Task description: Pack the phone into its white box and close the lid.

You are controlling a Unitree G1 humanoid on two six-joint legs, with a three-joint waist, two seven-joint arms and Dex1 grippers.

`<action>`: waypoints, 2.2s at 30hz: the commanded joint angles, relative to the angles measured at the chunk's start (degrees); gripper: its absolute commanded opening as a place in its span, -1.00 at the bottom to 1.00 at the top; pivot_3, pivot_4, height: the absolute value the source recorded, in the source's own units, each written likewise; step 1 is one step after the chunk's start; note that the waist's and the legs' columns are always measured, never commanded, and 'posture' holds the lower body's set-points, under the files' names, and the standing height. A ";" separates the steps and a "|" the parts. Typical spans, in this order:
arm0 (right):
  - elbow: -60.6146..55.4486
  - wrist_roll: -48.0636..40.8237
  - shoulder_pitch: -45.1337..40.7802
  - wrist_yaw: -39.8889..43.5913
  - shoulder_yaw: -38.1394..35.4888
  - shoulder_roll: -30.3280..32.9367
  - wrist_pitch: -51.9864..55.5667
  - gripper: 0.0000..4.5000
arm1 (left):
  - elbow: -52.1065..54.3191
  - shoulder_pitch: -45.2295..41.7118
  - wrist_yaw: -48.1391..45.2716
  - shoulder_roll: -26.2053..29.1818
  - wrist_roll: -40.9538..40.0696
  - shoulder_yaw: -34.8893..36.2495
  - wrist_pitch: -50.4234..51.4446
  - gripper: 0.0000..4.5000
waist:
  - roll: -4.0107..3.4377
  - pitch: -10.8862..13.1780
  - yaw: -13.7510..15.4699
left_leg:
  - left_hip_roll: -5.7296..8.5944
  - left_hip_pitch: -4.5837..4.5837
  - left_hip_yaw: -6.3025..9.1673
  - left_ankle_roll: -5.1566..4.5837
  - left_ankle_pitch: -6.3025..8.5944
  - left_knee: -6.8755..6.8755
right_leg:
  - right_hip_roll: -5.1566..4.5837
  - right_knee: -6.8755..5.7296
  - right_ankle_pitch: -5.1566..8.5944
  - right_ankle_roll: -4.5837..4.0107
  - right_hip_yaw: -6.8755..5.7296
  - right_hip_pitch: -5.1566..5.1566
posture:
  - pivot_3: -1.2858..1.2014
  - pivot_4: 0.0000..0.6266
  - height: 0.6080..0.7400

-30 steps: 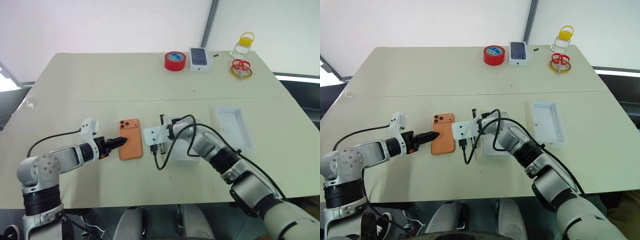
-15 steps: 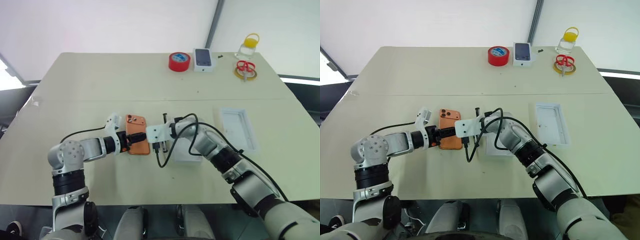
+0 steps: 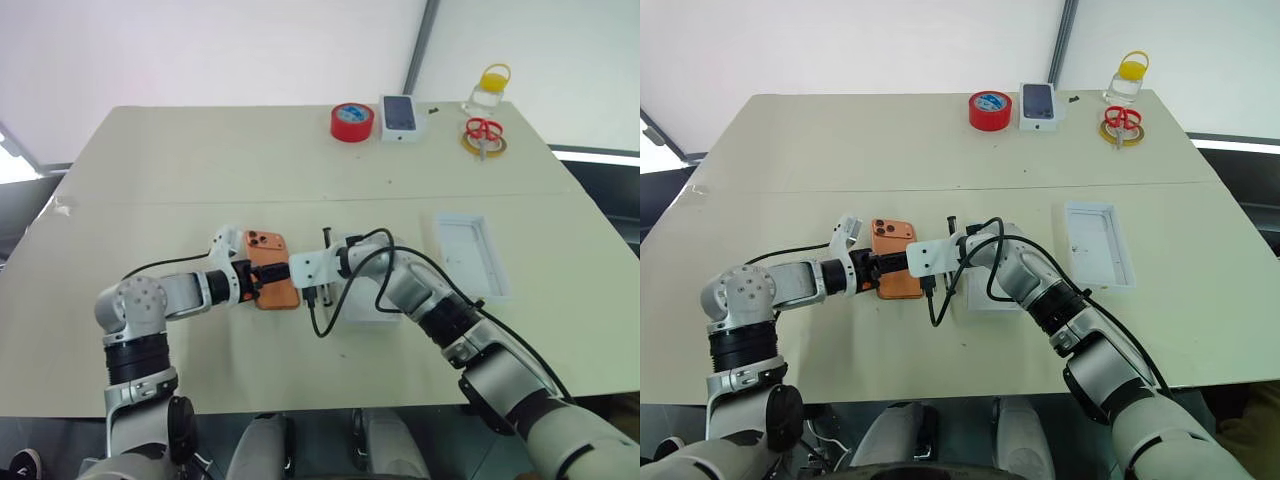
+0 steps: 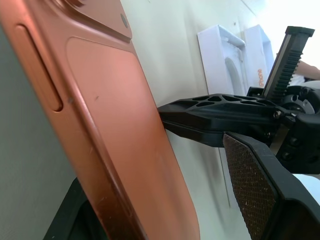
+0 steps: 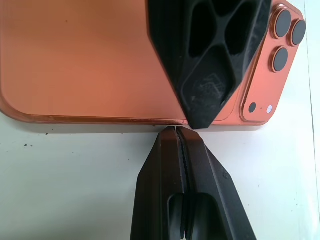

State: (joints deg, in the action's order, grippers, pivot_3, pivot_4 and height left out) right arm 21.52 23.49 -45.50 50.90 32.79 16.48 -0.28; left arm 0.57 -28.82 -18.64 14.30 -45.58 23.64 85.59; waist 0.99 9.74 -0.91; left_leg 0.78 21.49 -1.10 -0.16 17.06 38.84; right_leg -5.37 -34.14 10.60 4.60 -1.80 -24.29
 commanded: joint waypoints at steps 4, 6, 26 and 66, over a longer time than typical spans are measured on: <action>-0.23 0.24 -0.19 -0.16 -0.32 0.15 -0.38 -1.00 | -1.02 0.23 1.83 -2.46 -1.10 4.71 1.06 -0.08 | 0.02 0.02 0.00 | 0.00 0.00 -0.01 0.00 0.00 0.00 | -0.01 0.01 0.00 -0.01 0.00 0.00 | 0.03 -0.52 0.98; -0.37 0.25 -0.07 -0.08 -0.29 0.31 -0.42 -1.00 | -0.90 0.34 2.24 -3.01 -1.28 5.46 1.09 -0.49 | 0.04 0.04 0.00 | 0.00 0.01 0.00 0.00 0.00 -0.01 | 0.00 0.01 0.00 0.00 0.00 -0.02 | 0.03 -0.52 0.98; -28.17 -30.24 15.98 17.33 -18.28 12.78 8.23 0.25 | 6.15 2.03 -4.86 -1.40 -9.64 5.48 -0.42 -1.00 | 0.27 0.42 0.36 | 0.04 0.32 0.01 -0.04 0.04 -0.05 | -0.11 0.13 0.03 -0.06 -0.04 -0.25 | 0.03 -0.52 0.98; -29.04 -24.63 24.97 10.65 -15.20 20.45 3.04 -0.98 | 0.18 -4.90 0.99 -3.76 -12.83 2.51 -9.47 -1.00 | 0.66 0.78 1.61 | -0.06 0.78 -0.04 -0.09 0.04 0.27 | -0.05 0.15 0.11 0.01 -0.06 -0.57 | 0.03 -0.52 0.98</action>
State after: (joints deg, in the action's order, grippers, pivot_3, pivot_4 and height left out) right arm -7.61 -1.72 -18.98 62.56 17.38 37.87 3.38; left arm -0.26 -30.87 -18.39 10.91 -55.56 24.46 76.97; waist 1.64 10.52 0.70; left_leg 0.73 22.27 -1.14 -0.25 17.09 39.12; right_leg -5.41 -33.99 10.71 4.62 -1.86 -24.86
